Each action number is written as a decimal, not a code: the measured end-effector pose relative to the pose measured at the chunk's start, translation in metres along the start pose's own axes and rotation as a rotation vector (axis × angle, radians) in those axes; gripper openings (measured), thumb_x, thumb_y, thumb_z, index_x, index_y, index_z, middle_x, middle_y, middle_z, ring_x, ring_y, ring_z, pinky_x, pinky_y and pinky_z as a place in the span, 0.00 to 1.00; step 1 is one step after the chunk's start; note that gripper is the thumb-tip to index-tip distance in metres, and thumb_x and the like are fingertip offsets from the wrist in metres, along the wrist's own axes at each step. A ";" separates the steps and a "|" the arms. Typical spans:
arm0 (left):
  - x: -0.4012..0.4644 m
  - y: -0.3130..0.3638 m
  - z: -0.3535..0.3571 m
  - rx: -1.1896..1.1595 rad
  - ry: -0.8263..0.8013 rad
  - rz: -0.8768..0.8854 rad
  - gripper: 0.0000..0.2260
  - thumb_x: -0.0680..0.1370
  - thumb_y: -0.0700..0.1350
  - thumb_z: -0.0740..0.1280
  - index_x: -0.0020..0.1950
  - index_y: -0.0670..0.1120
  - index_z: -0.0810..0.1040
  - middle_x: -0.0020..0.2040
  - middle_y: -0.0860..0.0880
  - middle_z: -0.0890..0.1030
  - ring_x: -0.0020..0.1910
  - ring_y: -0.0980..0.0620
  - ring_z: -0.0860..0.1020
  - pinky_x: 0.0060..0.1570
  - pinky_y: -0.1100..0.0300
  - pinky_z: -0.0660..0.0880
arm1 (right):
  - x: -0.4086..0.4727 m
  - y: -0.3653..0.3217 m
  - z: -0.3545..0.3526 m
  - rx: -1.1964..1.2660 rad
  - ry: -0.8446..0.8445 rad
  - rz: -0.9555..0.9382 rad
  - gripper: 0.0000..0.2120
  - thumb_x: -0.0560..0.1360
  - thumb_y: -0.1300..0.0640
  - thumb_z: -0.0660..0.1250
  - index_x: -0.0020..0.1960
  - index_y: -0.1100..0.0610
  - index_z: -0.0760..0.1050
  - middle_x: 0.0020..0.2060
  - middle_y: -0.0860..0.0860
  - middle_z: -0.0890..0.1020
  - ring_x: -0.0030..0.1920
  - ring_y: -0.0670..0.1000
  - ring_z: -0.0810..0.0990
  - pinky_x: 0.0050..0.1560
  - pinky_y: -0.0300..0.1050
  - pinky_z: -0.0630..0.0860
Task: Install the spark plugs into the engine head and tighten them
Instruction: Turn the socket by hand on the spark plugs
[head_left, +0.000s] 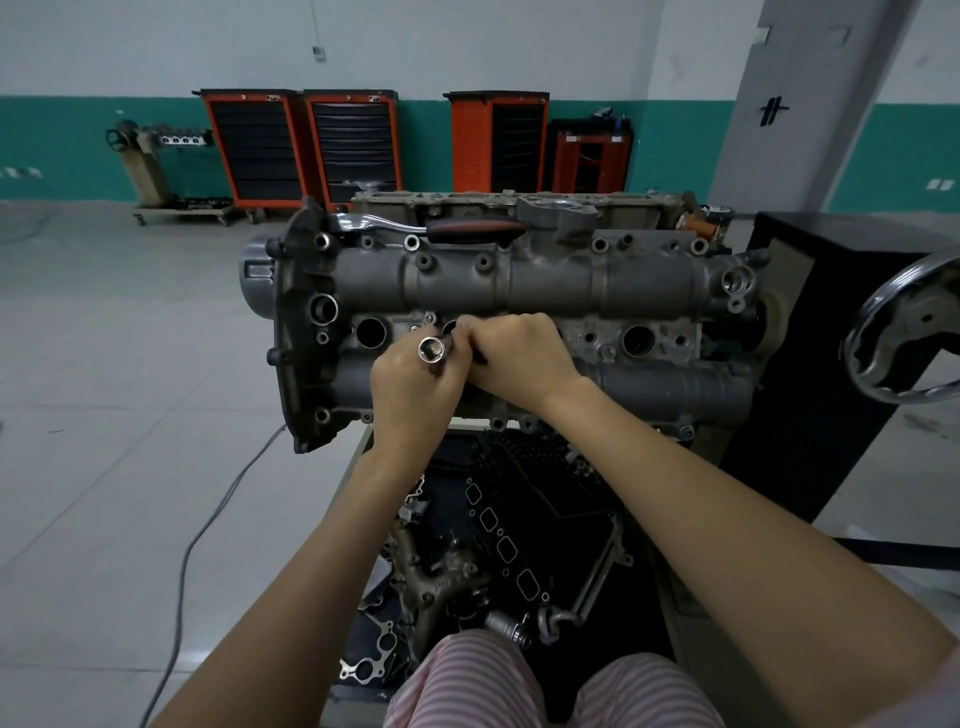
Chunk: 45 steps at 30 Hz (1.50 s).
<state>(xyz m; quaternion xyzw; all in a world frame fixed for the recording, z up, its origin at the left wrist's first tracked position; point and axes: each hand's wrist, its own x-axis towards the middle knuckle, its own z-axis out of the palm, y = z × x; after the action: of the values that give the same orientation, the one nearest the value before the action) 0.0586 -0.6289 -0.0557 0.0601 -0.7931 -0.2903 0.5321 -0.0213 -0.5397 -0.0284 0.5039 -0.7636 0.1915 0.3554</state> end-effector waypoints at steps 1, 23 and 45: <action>-0.001 0.000 -0.001 -0.006 -0.011 0.013 0.15 0.76 0.45 0.63 0.31 0.40 0.68 0.27 0.46 0.69 0.27 0.48 0.68 0.29 0.58 0.62 | 0.000 0.001 0.000 0.010 -0.029 0.014 0.08 0.67 0.57 0.70 0.40 0.61 0.74 0.26 0.56 0.80 0.26 0.60 0.78 0.27 0.41 0.62; -0.002 -0.003 -0.001 -0.034 -0.021 0.013 0.16 0.76 0.49 0.61 0.37 0.36 0.70 0.31 0.44 0.72 0.31 0.47 0.71 0.32 0.58 0.65 | 0.002 0.001 0.002 0.032 -0.060 -0.021 0.08 0.72 0.57 0.64 0.45 0.63 0.70 0.32 0.57 0.80 0.31 0.62 0.78 0.29 0.44 0.59; 0.002 0.000 0.001 -0.033 0.004 -0.007 0.22 0.76 0.51 0.65 0.26 0.44 0.63 0.22 0.51 0.64 0.23 0.54 0.62 0.26 0.63 0.58 | 0.000 0.002 -0.002 0.046 -0.002 -0.049 0.12 0.68 0.54 0.60 0.35 0.62 0.76 0.25 0.57 0.79 0.24 0.59 0.77 0.24 0.41 0.64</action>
<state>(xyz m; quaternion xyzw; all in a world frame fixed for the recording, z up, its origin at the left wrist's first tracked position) 0.0565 -0.6292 -0.0548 0.0545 -0.7868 -0.3052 0.5337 -0.0222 -0.5379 -0.0274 0.5307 -0.7468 0.1996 0.3475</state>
